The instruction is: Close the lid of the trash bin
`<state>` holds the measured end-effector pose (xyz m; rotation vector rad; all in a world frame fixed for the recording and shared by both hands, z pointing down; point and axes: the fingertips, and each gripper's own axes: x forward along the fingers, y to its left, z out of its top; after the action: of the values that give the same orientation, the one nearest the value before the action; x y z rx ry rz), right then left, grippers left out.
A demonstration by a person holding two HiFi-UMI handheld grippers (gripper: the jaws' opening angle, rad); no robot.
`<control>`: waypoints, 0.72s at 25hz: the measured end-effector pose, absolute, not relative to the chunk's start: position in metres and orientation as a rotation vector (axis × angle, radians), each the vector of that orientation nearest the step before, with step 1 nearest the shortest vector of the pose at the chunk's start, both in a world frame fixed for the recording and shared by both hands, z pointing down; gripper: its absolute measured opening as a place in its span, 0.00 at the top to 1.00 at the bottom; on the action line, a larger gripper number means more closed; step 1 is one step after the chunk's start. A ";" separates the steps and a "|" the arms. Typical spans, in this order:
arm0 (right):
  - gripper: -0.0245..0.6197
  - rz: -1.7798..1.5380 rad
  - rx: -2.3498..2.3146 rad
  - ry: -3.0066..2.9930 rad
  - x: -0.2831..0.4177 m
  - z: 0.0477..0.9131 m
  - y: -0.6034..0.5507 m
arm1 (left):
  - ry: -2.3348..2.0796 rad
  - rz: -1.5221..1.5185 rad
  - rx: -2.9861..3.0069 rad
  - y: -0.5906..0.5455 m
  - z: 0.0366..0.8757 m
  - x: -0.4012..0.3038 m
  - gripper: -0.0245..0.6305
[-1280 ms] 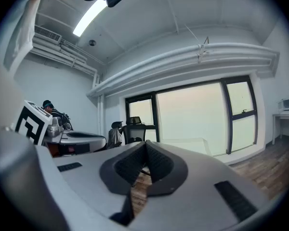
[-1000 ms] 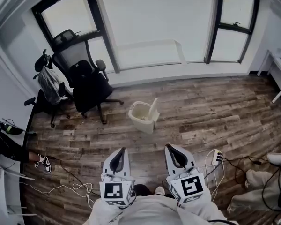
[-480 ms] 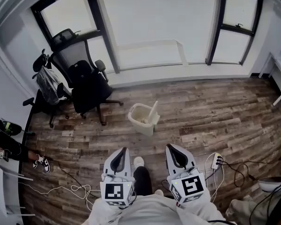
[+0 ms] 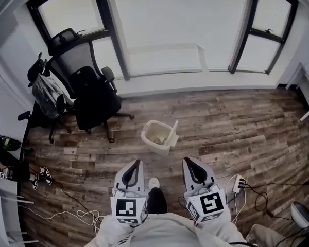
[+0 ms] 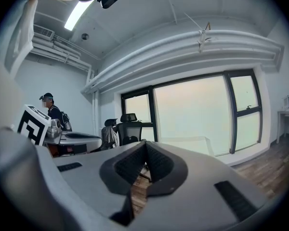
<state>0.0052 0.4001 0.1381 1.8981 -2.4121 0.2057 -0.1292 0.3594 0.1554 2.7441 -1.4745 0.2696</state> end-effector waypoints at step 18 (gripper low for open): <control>0.93 0.227 1.937 -2.347 -0.018 0.141 0.203 | -1.397 0.285 2.774 0.163 0.169 -0.152 0.96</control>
<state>-0.0180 0.2027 0.1408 1.9372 -2.3473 0.2271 -0.1520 0.1635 0.1690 2.7741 -1.3971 0.2850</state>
